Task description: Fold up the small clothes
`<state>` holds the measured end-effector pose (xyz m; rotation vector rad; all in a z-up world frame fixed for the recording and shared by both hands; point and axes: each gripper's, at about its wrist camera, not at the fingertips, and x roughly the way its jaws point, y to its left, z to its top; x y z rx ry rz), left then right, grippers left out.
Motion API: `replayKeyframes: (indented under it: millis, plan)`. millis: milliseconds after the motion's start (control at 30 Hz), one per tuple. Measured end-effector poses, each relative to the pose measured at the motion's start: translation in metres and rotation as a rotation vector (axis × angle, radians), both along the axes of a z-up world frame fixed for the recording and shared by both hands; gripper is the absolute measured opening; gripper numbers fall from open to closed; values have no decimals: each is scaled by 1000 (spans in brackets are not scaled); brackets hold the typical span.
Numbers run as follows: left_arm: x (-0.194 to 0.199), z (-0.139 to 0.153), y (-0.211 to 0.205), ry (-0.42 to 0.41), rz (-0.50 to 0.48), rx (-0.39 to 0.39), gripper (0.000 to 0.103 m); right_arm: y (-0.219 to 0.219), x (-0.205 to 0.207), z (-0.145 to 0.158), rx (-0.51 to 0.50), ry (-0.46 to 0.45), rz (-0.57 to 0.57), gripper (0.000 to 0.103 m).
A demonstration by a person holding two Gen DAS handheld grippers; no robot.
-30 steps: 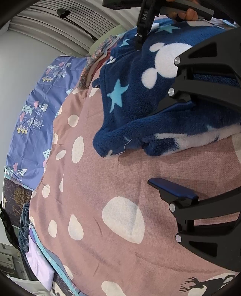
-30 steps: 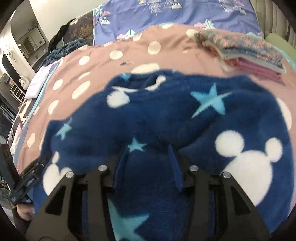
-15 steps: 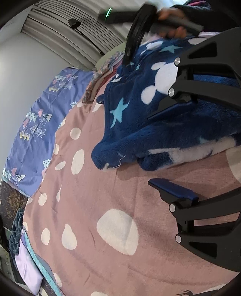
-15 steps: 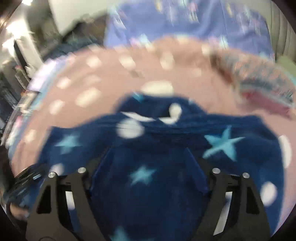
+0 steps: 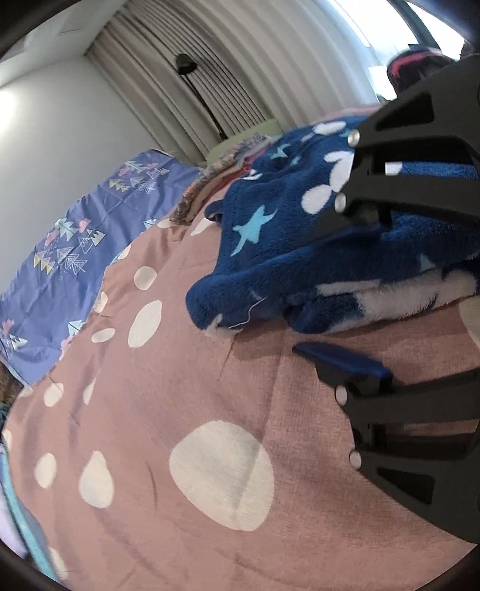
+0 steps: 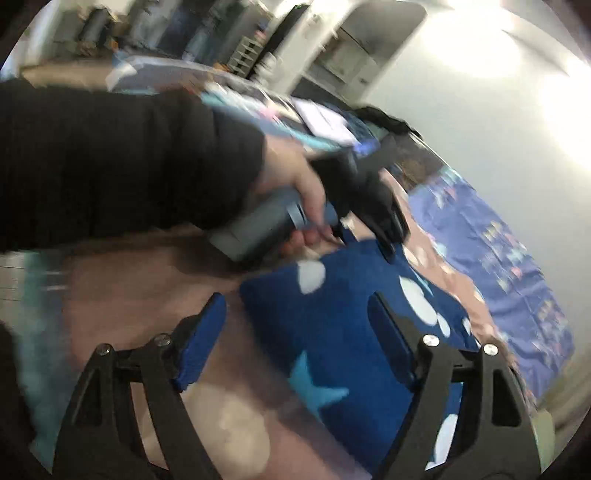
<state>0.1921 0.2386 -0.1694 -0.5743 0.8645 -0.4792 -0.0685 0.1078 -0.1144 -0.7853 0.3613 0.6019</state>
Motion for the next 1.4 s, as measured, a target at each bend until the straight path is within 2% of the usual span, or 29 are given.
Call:
replayKeyframes:
  millis: [33,100,167,233,267,300,367,500,700,767,900,933,1000,1100,1200,1267,1333,1400]
  plan:
    - [2,-1,1,7,-7,-14,44,6,9,-9,-33,-23,-37,78]
    - [7,-2,-1,9,-25,-18,40,13,23,-21,-76,-4,-58,72]
    - [12,-2,-4,13,-34,-17,33,19,31,-28,-99,-13,-72,68]
    - [17,-2,-6,17,-29,-29,28,23,38,-29,-108,-46,-91,52]
    - [19,-1,-6,19,-20,-41,26,22,41,-27,-97,-51,-96,40]
    - [19,1,-5,19,-13,-53,25,21,44,-25,-81,-42,-95,32]
    - [17,12,-7,-3,-9,-67,22,6,52,-11,4,13,-83,26]
    - [12,50,-18,-80,-33,-48,21,-23,68,20,183,138,-83,24]
    - [8,109,-60,-184,-92,-9,20,-101,88,78,548,276,-143,21]
    - [8,129,-86,-219,-122,8,19,-144,95,93,711,331,-176,19]
    - [11,161,-145,-276,-179,19,19,-222,98,104,948,402,-243,17]
    - [12,168,-163,-285,-200,25,18,-237,83,99,983,406,-257,17]
    - [12,176,-195,-303,-242,46,18,-268,79,98,1038,407,-290,17]
    - [13,184,-266,-324,-341,104,17,-314,68,91,1097,398,-345,17]
    - [9,180,-320,-334,-413,164,16,-358,61,73,1160,421,-412,17]
    - [7,167,-364,-336,-446,250,15,-385,56,54,1204,453,-472,17]
    - [9,150,-396,-308,-483,294,6,-405,54,34,1249,510,-529,17]
    - [8,129,-424,-289,-522,330,6,-422,58,10,1303,582,-580,17]
